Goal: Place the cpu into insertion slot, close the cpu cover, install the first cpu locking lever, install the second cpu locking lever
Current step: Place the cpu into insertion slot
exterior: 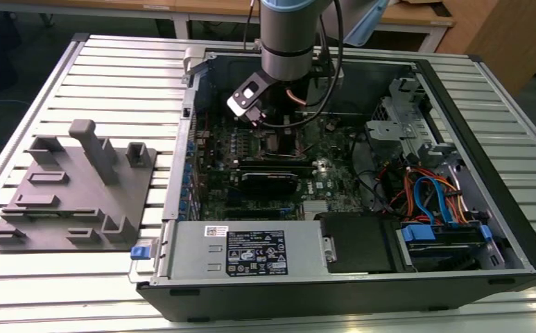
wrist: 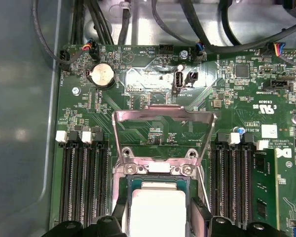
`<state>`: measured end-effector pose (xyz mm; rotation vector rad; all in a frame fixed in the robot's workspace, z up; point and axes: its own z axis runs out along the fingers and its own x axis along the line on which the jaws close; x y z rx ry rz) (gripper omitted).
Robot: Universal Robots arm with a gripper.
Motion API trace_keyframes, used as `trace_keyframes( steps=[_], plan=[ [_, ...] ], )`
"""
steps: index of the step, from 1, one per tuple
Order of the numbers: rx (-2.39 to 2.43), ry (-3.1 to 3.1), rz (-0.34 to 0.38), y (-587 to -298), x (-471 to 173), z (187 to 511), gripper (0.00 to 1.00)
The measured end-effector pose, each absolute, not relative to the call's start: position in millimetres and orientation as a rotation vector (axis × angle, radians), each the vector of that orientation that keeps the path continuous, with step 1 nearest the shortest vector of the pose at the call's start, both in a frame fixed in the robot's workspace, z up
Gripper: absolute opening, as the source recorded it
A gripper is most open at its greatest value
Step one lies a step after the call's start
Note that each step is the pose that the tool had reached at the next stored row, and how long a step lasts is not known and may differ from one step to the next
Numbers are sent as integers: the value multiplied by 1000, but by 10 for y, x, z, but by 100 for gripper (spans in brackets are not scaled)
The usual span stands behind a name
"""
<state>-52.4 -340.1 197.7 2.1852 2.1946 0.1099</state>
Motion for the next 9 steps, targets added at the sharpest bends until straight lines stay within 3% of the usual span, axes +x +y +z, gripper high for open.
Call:
trace_keyframes(
  steps=[9],
  plan=[
    [2188,2197,105,-3401,-524,2149,61]
  ],
)
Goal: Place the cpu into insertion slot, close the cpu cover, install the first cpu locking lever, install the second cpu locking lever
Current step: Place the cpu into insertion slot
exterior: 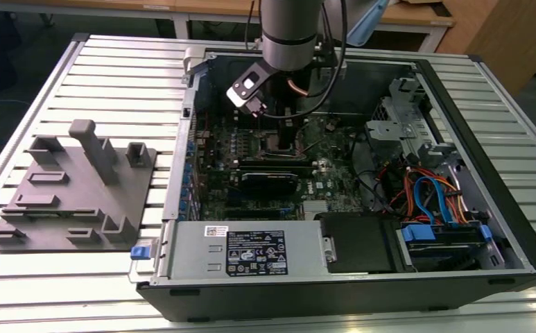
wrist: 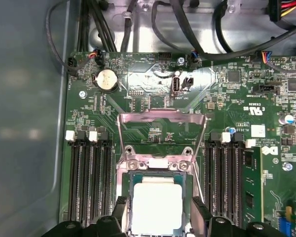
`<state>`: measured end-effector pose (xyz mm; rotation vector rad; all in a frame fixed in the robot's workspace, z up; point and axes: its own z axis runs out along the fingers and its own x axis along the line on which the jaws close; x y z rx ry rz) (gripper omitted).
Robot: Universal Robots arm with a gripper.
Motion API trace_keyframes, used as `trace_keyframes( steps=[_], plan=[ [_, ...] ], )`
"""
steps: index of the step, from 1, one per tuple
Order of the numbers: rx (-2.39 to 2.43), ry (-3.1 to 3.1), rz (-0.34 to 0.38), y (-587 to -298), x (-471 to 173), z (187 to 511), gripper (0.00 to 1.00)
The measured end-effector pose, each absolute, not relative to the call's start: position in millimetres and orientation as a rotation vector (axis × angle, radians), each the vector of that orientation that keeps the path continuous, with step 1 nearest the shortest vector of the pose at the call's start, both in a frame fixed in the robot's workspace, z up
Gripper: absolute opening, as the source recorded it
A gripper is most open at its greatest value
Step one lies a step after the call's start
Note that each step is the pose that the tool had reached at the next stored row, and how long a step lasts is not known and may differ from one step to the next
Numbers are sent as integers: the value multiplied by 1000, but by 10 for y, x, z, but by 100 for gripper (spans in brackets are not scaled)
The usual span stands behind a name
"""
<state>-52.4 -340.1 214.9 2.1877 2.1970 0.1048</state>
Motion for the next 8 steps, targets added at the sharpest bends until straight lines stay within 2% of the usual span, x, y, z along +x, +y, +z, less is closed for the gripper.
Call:
trace_keyframes(
  steps=[5,8],
  plan=[
    [2188,2197,105,-3401,-524,2155,60],
    [2188,2197,104,-3401,-524,2156,42]
  ],
)
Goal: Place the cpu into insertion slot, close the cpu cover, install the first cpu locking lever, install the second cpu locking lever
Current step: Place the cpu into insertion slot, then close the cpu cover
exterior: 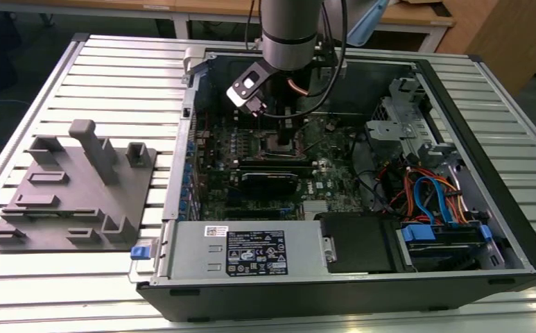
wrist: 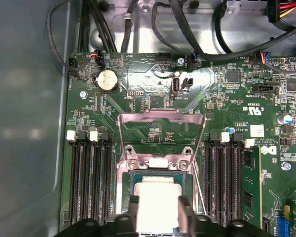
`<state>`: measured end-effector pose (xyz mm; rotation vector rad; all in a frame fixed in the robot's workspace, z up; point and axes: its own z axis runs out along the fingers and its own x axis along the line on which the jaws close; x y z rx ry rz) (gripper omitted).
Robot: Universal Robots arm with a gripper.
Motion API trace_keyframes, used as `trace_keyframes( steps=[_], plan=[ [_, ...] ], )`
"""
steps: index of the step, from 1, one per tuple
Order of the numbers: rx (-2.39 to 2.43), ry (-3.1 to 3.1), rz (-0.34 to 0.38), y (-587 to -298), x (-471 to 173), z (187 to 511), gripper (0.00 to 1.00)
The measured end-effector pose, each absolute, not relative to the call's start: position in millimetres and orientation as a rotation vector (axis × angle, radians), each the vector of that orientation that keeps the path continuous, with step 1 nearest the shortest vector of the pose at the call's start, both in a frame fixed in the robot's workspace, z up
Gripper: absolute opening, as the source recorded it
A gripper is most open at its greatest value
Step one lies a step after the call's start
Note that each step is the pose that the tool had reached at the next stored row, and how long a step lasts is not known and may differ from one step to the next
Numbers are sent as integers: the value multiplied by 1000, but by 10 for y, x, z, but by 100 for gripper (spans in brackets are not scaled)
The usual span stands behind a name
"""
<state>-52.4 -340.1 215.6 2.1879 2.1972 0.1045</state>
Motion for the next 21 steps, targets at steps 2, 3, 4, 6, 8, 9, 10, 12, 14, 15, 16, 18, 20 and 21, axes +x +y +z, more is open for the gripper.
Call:
trace_keyframes(
  steps=[2,3,4,6,8,9,10,12,14,15,16,18,20,21],
  plan=[
    [2188,2197,104,-3401,-524,2156,42],
    [2188,2197,104,-3401,-524,2156,36],
    [2188,2197,104,-3401,-524,2156,30],
    [2188,2197,104,-3401,-524,2157,24],
    [2188,2197,104,-3401,-524,2157,18],
    [2188,2197,104,-3401,-524,2157,12],
    [2188,2197,104,-3401,-524,2158,10],
    [2188,2197,104,-3401,-524,2158,10],
    [2188,2197,104,-3401,-524,2158,10],
    [2188,2197,104,-3401,-524,2159,10],
    [2188,2197,104,-3401,-524,2161,10],
    [2188,2197,104,-3401,-524,2161,10],
    [2188,2197,104,-3401,-524,2161,10],
    [2188,2197,104,-3401,-524,2162,10]
  ],
)
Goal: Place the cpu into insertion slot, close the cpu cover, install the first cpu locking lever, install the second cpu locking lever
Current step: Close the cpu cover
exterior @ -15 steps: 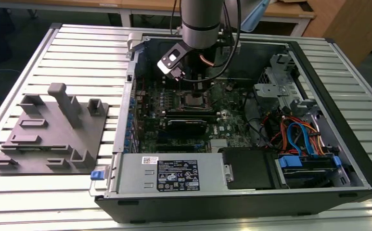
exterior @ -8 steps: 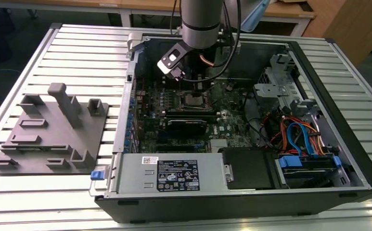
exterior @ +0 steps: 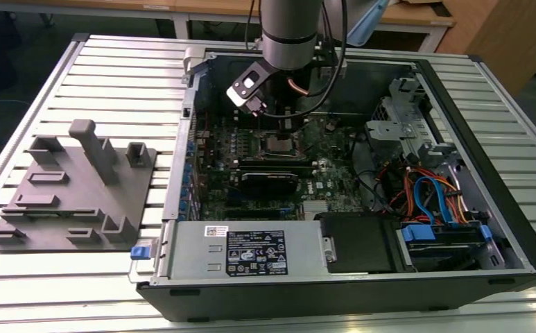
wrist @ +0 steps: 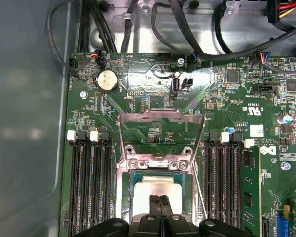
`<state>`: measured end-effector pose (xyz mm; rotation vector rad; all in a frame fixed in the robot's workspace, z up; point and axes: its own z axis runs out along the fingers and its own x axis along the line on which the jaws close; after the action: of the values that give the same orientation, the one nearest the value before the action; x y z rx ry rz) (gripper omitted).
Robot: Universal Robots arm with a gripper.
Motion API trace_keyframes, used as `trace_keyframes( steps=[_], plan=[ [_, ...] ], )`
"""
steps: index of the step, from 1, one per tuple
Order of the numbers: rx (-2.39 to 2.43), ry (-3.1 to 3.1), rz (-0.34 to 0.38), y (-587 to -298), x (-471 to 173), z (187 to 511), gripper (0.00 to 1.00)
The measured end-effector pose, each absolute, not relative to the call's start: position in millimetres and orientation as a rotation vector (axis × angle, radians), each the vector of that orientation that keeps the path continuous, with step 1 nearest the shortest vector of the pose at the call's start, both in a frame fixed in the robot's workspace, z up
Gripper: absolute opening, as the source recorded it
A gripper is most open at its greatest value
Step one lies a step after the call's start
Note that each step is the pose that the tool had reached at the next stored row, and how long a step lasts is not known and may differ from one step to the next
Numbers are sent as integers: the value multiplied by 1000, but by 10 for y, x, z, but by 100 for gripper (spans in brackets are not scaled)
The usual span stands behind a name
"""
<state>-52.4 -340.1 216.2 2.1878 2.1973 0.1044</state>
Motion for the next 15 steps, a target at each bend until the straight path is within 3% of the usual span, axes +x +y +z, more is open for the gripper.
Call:
trace_keyframes(
  steps=[15],
  plan=[
    [2202,2211,89,-3401,-505,2237,10]
  ],
)
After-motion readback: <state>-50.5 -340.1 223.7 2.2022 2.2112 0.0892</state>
